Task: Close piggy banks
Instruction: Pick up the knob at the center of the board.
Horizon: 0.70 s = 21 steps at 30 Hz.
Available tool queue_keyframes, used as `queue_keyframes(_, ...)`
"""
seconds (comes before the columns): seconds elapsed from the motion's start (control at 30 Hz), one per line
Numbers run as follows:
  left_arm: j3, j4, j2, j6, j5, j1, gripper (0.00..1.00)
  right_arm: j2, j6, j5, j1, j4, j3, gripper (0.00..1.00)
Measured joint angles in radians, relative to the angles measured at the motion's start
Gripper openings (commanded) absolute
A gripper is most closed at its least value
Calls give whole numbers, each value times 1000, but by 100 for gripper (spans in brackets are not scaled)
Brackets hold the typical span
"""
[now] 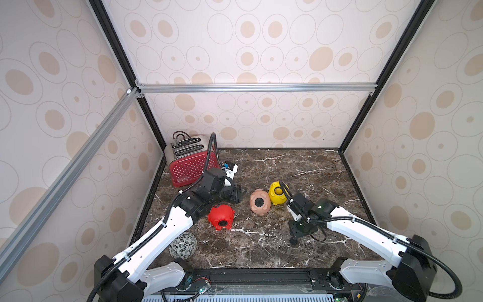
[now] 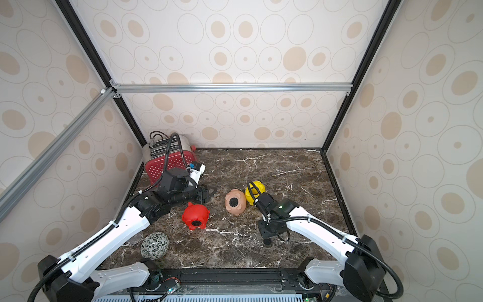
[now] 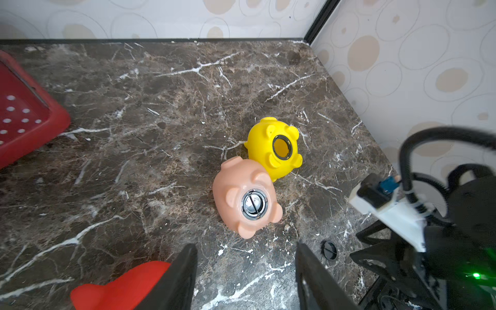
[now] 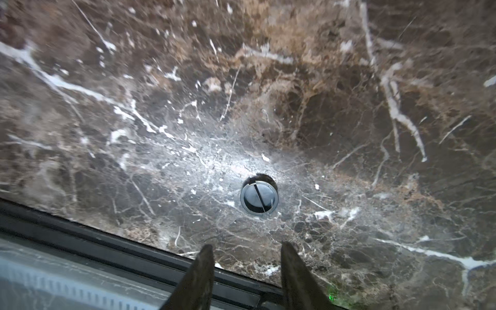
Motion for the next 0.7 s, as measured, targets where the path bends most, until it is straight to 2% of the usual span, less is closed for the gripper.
queue_keyframes(0.23, -24, -3, -71, 1, -61, 0, 59, 49, 56, 23, 77, 27, -56, 37)
queue_keyframes(0.4, -29, -6, -76, 5, -88, 0, 59, 52, 79, 39, 80, 61, -106, 32)
queue_keyframes(0.5, -33, -10, -76, 9, -96, 0, 59, 82, 77, 48, 80, 80, -109, 25)
queue_keyframes(0.7, -39, -13, -83, 11, -106, 0, 60, 151, 76, 66, 80, 108, -109, 24)
